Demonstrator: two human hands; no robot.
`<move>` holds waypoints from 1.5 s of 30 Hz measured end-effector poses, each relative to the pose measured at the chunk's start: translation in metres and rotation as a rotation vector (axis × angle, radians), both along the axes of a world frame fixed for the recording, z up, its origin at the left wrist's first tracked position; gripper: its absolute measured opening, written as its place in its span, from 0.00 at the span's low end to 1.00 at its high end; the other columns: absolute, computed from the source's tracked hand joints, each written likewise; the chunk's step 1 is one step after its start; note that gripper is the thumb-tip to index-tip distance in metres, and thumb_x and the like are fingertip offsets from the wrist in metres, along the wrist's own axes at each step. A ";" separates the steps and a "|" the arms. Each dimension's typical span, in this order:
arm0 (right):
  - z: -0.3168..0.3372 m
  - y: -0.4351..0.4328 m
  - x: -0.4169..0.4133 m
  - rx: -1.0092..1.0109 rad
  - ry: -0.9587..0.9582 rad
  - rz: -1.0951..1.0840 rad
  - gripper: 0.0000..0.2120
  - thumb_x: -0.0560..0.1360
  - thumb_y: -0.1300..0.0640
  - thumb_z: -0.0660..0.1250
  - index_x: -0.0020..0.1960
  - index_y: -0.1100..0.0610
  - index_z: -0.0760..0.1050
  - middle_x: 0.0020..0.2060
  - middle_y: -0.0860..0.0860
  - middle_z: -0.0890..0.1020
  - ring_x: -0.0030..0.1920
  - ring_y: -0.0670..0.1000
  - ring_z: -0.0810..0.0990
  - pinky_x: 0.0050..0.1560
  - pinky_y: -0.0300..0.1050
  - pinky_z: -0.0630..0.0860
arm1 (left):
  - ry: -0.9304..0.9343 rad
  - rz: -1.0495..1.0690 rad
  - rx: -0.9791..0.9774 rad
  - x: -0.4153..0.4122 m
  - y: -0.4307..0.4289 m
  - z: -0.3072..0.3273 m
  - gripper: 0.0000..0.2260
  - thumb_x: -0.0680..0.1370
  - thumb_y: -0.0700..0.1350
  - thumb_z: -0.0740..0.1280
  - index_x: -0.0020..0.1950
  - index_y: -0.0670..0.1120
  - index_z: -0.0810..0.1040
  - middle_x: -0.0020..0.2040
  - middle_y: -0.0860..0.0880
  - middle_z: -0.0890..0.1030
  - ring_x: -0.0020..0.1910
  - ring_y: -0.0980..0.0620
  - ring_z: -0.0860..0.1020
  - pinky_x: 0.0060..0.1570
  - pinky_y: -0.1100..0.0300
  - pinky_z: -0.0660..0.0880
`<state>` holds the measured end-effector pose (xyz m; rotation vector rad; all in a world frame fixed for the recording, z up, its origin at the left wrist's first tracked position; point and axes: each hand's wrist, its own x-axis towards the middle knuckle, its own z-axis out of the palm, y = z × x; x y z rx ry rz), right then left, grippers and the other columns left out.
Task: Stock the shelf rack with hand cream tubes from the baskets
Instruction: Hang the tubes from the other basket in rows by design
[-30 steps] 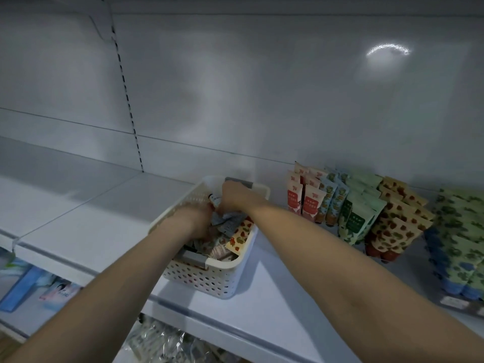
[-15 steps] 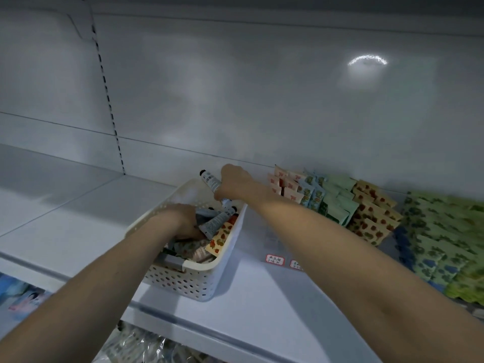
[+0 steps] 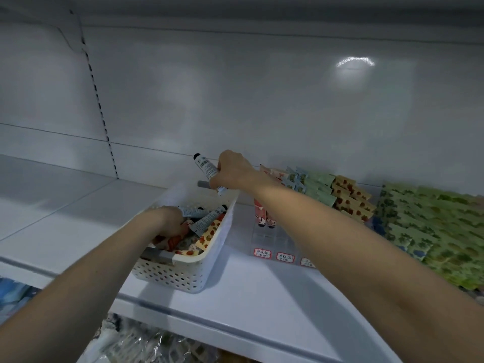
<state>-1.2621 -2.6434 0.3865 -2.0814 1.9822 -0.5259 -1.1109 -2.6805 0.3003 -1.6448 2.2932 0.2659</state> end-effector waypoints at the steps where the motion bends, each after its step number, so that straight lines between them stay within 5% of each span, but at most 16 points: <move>1: 0.002 0.004 -0.001 0.000 -0.003 -0.002 0.19 0.70 0.57 0.71 0.33 0.55 0.60 0.30 0.49 0.68 0.29 0.46 0.68 0.26 0.38 0.61 | 0.013 0.009 -0.005 -0.002 0.003 0.001 0.16 0.81 0.53 0.54 0.56 0.44 0.74 0.42 0.50 0.76 0.39 0.53 0.74 0.41 0.63 0.71; 4: 0.007 0.016 -0.003 0.002 0.007 -0.005 0.17 0.71 0.56 0.70 0.33 0.56 0.62 0.31 0.49 0.69 0.29 0.45 0.68 0.26 0.38 0.62 | 0.019 0.030 0.013 -0.008 0.014 0.002 0.16 0.81 0.53 0.56 0.62 0.46 0.73 0.49 0.48 0.77 0.44 0.53 0.74 0.44 0.63 0.70; 8: 0.011 0.027 -0.010 -0.016 -0.039 0.005 0.12 0.71 0.56 0.70 0.42 0.61 0.69 0.33 0.51 0.70 0.33 0.48 0.71 0.27 0.38 0.63 | 0.004 0.029 -0.012 -0.013 0.025 -0.004 0.13 0.78 0.49 0.64 0.57 0.43 0.75 0.51 0.47 0.79 0.48 0.51 0.76 0.46 0.63 0.71; 14: 0.010 0.043 -0.027 -0.068 -0.146 -0.039 0.14 0.70 0.57 0.70 0.50 0.65 0.77 0.37 0.54 0.77 0.32 0.47 0.74 0.31 0.39 0.70 | 0.176 0.158 0.000 0.000 0.026 0.014 0.14 0.81 0.53 0.56 0.50 0.43 0.74 0.47 0.46 0.77 0.46 0.50 0.77 0.43 0.62 0.74; 20: 0.005 0.086 -0.033 -0.122 -0.334 -0.072 0.14 0.71 0.56 0.71 0.53 0.62 0.76 0.44 0.55 0.81 0.40 0.48 0.77 0.37 0.38 0.73 | 0.680 0.277 -0.024 0.027 0.081 0.060 0.19 0.78 0.58 0.60 0.47 0.40 0.71 0.44 0.43 0.79 0.41 0.47 0.77 0.41 0.58 0.73; 24: -0.006 0.126 -0.036 -0.149 -0.622 -0.055 0.11 0.70 0.55 0.72 0.51 0.54 0.75 0.43 0.49 0.81 0.39 0.43 0.79 0.33 0.33 0.72 | 1.245 0.293 0.096 0.032 0.127 0.058 0.08 0.76 0.46 0.66 0.51 0.43 0.74 0.43 0.43 0.82 0.42 0.46 0.80 0.42 0.52 0.77; 30: -0.030 0.190 -0.043 0.111 -1.158 0.017 0.04 0.69 0.59 0.70 0.45 0.57 0.79 0.36 0.49 0.81 0.36 0.46 0.78 0.37 0.38 0.74 | 1.830 0.314 0.194 0.000 0.179 0.034 0.12 0.69 0.40 0.71 0.49 0.39 0.74 0.32 0.46 0.74 0.30 0.52 0.71 0.30 0.61 0.70; 36: -0.053 0.233 -0.055 0.427 -1.427 0.056 0.13 0.67 0.59 0.67 0.51 0.62 0.75 0.33 0.51 0.80 0.28 0.47 0.76 0.29 0.37 0.73 | 1.970 0.383 0.068 -0.035 0.200 0.023 0.11 0.74 0.42 0.69 0.56 0.43 0.75 0.43 0.46 0.81 0.37 0.55 0.81 0.34 0.66 0.76; 40: -0.066 0.245 -0.065 0.573 -1.446 0.022 0.15 0.68 0.57 0.65 0.52 0.64 0.75 0.33 0.52 0.80 0.25 0.46 0.74 0.27 0.35 0.72 | 2.031 0.341 0.186 -0.054 0.208 0.015 0.14 0.73 0.41 0.69 0.57 0.43 0.74 0.48 0.43 0.82 0.44 0.50 0.83 0.38 0.58 0.78; 45: -0.070 0.251 -0.079 0.464 -1.585 -0.136 0.17 0.67 0.55 0.64 0.52 0.63 0.73 0.32 0.58 0.81 0.23 0.46 0.75 0.25 0.34 0.74 | 1.897 0.327 0.035 -0.067 0.214 -0.001 0.12 0.72 0.37 0.71 0.54 0.44 0.76 0.44 0.44 0.80 0.41 0.49 0.81 0.36 0.60 0.78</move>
